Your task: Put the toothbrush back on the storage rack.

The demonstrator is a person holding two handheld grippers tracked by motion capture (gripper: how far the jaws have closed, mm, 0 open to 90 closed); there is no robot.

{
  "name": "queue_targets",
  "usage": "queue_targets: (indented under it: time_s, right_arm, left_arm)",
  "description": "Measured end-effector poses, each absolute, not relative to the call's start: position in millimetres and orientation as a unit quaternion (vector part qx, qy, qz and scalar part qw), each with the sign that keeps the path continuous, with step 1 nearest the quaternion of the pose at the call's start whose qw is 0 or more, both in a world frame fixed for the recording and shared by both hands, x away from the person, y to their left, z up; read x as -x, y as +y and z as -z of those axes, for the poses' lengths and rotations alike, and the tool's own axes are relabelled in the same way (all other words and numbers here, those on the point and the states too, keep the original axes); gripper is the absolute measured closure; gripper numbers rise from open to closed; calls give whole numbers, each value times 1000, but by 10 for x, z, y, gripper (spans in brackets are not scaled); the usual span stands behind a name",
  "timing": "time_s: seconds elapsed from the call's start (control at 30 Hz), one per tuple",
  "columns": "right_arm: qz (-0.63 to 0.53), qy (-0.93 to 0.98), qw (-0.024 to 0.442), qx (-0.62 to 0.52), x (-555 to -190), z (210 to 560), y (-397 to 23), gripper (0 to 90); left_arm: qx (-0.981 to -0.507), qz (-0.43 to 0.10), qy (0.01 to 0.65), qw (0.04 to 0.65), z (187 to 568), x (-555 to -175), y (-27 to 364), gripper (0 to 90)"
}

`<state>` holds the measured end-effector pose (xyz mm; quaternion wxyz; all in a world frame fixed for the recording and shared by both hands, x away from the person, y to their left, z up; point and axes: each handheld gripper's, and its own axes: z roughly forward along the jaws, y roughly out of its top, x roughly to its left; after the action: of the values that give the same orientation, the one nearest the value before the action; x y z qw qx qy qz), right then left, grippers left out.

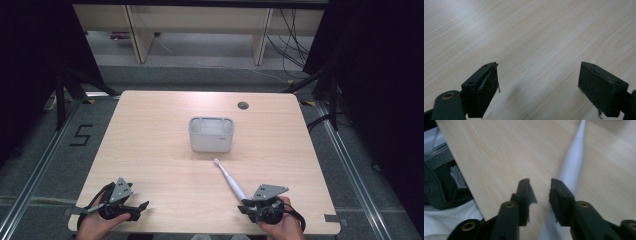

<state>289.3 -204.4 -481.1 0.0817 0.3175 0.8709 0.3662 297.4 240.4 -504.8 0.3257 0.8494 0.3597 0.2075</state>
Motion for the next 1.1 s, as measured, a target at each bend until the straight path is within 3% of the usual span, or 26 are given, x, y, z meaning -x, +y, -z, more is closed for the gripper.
queue_targets:
  time_s: [0.2, 0.43, 0.77, 1.1]
  right_arm:
    - [-333, 873, 118, -335, -3085, 4596, -2029, 563]
    - [-296, 883, 111, -348, -3321, 4599, -1936, 465]
    - [-255, 893, 77, -362, -3501, 4721, -1775, 439]
    - [-227, 907, 78, -346, -3596, 4757, -1692, 451]
  left_arm:
    - [-853, -206, 357, 319, 5035, -2977, 2411, 158]
    - [-844, -207, 366, 333, 5058, -2977, 2399, 158]
    - [-845, -207, 365, 332, 5059, -2976, 2398, 158]
    - [-846, -206, 365, 329, 5048, -2974, 2399, 158]
